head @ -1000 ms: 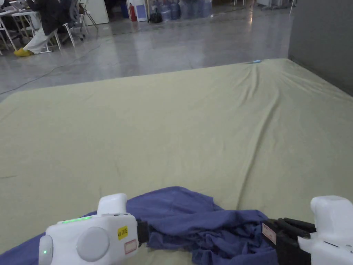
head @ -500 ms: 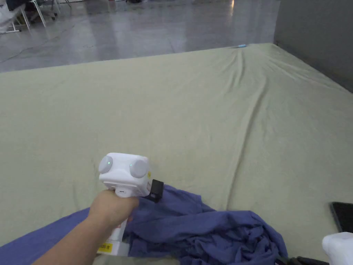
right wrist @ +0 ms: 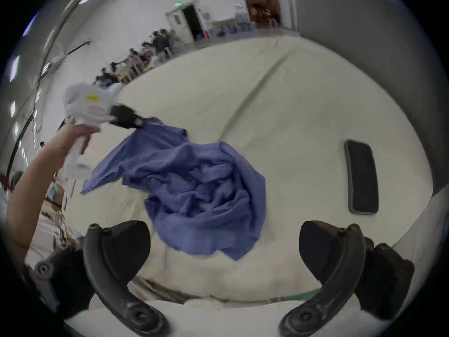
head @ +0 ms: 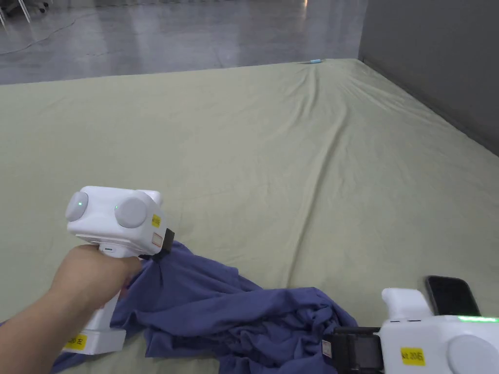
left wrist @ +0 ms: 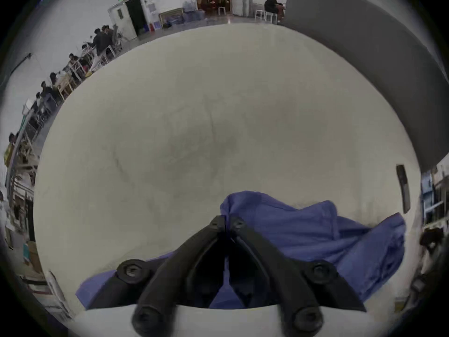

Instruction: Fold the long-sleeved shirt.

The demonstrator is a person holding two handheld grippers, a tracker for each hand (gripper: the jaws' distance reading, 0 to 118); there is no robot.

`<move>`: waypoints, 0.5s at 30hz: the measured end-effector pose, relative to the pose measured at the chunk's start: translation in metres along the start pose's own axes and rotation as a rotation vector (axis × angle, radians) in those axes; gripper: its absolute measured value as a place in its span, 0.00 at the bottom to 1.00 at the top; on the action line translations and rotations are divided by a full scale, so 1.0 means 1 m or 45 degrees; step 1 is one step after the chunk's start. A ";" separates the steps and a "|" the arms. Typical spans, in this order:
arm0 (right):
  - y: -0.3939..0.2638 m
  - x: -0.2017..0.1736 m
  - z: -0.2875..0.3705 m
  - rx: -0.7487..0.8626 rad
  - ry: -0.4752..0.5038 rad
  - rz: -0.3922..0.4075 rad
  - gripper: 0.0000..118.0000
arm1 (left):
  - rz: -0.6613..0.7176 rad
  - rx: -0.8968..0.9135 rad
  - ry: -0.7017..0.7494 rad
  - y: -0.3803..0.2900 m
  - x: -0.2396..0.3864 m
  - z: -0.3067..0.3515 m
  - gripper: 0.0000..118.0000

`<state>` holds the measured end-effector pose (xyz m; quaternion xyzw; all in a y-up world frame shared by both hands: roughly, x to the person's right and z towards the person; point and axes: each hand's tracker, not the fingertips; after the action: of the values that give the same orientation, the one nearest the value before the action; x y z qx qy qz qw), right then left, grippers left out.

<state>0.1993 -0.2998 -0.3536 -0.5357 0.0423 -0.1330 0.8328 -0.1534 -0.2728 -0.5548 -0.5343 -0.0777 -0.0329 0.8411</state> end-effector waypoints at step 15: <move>0.057 -0.033 0.086 0.246 0.115 0.132 0.09 | 0.085 0.244 -0.099 0.014 -0.038 0.130 0.00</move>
<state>0.1954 -0.1930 -0.3710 -0.4433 0.0946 -0.1172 0.8836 -0.2018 -0.1500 -0.5192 -0.4544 -0.0953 0.0233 0.8854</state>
